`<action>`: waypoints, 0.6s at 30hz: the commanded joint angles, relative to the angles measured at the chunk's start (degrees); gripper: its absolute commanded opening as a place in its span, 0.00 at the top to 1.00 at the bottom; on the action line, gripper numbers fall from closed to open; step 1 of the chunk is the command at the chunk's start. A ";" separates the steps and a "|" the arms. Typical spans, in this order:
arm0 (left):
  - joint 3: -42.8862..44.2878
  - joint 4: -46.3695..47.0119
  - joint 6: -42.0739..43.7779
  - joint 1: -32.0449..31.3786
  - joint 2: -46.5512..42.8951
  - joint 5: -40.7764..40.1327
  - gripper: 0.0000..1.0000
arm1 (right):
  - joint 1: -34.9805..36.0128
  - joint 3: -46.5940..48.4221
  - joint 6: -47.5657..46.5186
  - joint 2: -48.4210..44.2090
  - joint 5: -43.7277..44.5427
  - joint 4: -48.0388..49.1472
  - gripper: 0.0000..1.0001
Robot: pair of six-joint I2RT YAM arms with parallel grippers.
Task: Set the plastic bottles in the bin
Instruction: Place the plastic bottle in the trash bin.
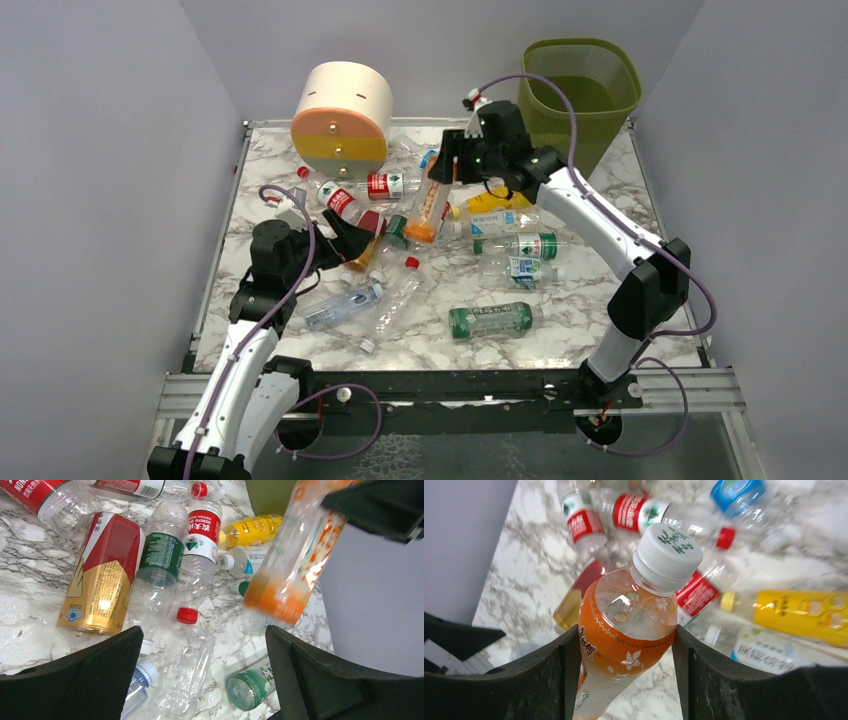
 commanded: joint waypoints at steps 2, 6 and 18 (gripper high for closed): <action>-0.11 -2.33 0.25 -0.23 -2.21 -1.63 0.01 | -5.55 7.80 -2.80 -0.60 -0.53 -0.36 0.48; -0.44 -3.06 -0.01 -0.19 -2.98 -1.55 0.01 | -10.07 12.76 -3.11 -0.51 -1.32 0.38 0.48; -0.57 -4.45 0.08 -0.19 -3.48 -1.27 0.01 | -23.71 20.41 0.33 -1.30 -4.69 6.51 0.48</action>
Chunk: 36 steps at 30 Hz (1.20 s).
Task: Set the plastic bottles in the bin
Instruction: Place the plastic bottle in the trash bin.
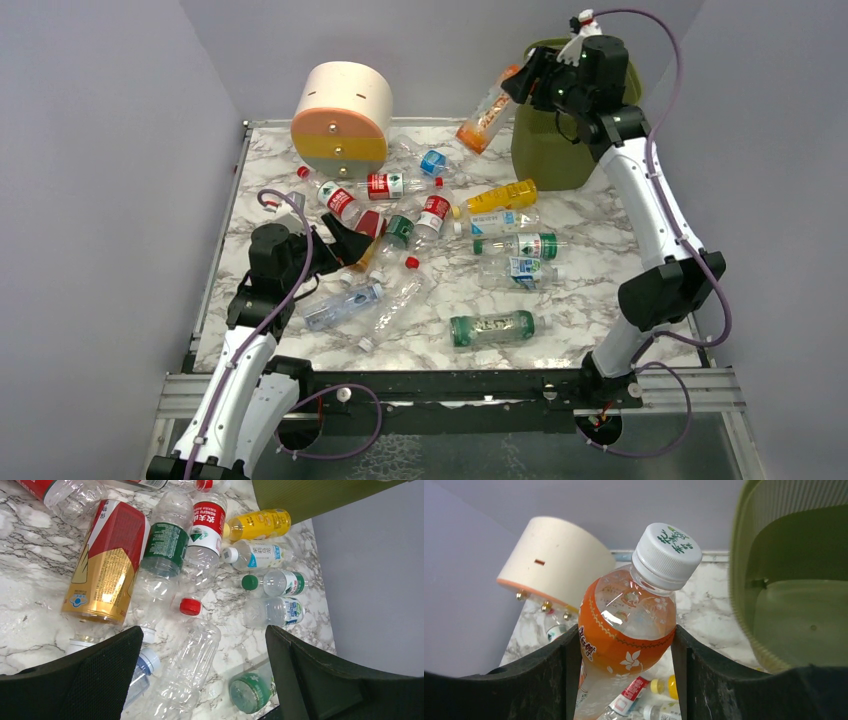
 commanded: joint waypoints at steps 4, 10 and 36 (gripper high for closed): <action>-0.45 -1.09 0.31 -0.19 -1.03 -0.74 0.01 | -8.83 4.28 3.99 -1.26 -3.96 7.51 0.48; -0.86 -1.37 0.34 -0.19 -1.37 -0.99 0.01 | -18.25 3.28 9.14 -1.02 -6.89 12.81 0.48; -1.91 -0.29 -0.66 -0.19 -0.31 -1.94 0.01 | -31.26 6.62 16.73 13.76 -15.75 13.34 0.16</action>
